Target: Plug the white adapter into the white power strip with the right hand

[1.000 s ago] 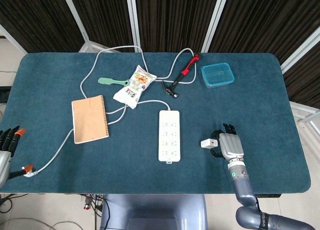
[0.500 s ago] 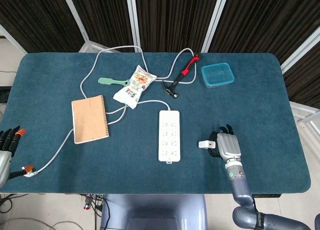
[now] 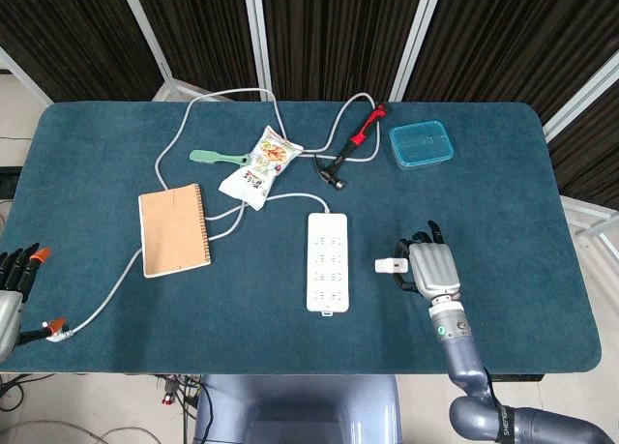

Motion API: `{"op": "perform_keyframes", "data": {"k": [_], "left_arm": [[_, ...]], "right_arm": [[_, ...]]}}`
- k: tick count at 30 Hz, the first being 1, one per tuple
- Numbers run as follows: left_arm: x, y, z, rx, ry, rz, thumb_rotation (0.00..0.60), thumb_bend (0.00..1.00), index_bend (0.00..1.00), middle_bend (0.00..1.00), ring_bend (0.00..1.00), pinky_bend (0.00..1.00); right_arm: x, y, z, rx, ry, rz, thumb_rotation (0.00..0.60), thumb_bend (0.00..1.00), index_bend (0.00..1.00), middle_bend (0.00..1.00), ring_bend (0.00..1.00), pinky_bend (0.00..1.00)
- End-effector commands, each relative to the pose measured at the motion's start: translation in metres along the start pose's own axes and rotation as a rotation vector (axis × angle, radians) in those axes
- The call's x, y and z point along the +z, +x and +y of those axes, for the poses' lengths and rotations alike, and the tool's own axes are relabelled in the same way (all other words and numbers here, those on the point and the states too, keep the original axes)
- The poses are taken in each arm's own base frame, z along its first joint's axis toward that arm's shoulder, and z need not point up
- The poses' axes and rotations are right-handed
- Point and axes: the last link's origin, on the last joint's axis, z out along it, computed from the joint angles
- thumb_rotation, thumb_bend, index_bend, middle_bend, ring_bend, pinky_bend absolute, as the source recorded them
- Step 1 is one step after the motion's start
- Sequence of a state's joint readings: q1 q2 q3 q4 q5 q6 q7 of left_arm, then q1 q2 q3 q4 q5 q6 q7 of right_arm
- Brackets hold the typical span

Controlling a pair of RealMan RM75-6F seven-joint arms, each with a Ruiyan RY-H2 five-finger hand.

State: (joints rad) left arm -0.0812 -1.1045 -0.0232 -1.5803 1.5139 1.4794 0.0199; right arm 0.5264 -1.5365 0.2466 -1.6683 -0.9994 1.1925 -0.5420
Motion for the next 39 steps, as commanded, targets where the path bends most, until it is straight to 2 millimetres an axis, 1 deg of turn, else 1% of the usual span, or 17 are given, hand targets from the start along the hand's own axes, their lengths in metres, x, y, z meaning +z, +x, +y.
{"op": "perform_keyframes", "data": {"k": [1, 4, 9, 12, 15, 23, 30, 39], "left_arm": [[0.0, 0.0, 0.001, -0.003, -0.003, 0.004, 0.6, 0.0, 0.0, 0.0, 0.0, 0.0], [0.0, 0.0, 0.0, -0.001, -0.003, 0.001, 0.6, 0.0, 0.0, 0.0, 0.0, 0.0], [0.0, 0.0, 0.0, -0.003, 0.003, -0.004, 0.6, 0.0, 0.0, 0.0, 0.0, 0.0], [0.0, -0.001, 0.0, -0.005, 0.006, -0.007, 0.6, 0.0, 0.0, 0.0, 0.0, 0.0], [0.001, -0.001, 0.0, -0.009, 0.01, -0.013, 0.6, 0.0, 0.0, 0.0, 0.0, 0.0], [0.002, -0.002, 0.0, -0.018, 0.017, -0.021, 0.6, 0.0, 0.0, 0.0, 0.0, 0.0], [0.002, -0.002, -0.001, -0.021, 0.02, -0.024, 0.6, 0.0, 0.0, 0.0, 0.0, 0.0], [0.003, -0.002, -0.001, -0.019, 0.028, -0.028, 0.6, 0.0, 0.0, 0.0, 0.0, 0.0]], "right_arm": [[0.008, 0.019, -0.017, -0.05, 0.029, 0.012, 0.6, 0.66, 0.83, 0.64, 0.26, 0.0], [0.014, 0.027, -0.028, -0.091, 0.031, -0.011, 0.6, 0.66, 0.83, 0.65, 0.26, 0.0], [0.026, 0.038, -0.053, -0.194, 0.055, -0.029, 0.6, 0.66, 0.84, 0.66, 0.28, 0.0], [0.03, 0.04, -0.067, -0.197, 0.045, -0.048, 0.6, 0.66, 0.84, 0.66, 0.28, 0.0], [0.034, 0.04, -0.081, -0.186, 0.027, -0.083, 0.6, 0.66, 0.84, 0.66, 0.28, 0.0], [0.043, 0.034, -0.109, -0.161, -0.01, -0.148, 0.6, 0.67, 0.84, 0.66, 0.28, 0.0], [0.048, 0.025, -0.119, -0.143, -0.03, -0.174, 0.6, 0.67, 0.84, 0.66, 0.28, 0.0], [0.055, 0.022, -0.117, -0.124, -0.045, -0.173, 0.6, 0.67, 0.84, 0.66, 0.28, 0.0]]}}
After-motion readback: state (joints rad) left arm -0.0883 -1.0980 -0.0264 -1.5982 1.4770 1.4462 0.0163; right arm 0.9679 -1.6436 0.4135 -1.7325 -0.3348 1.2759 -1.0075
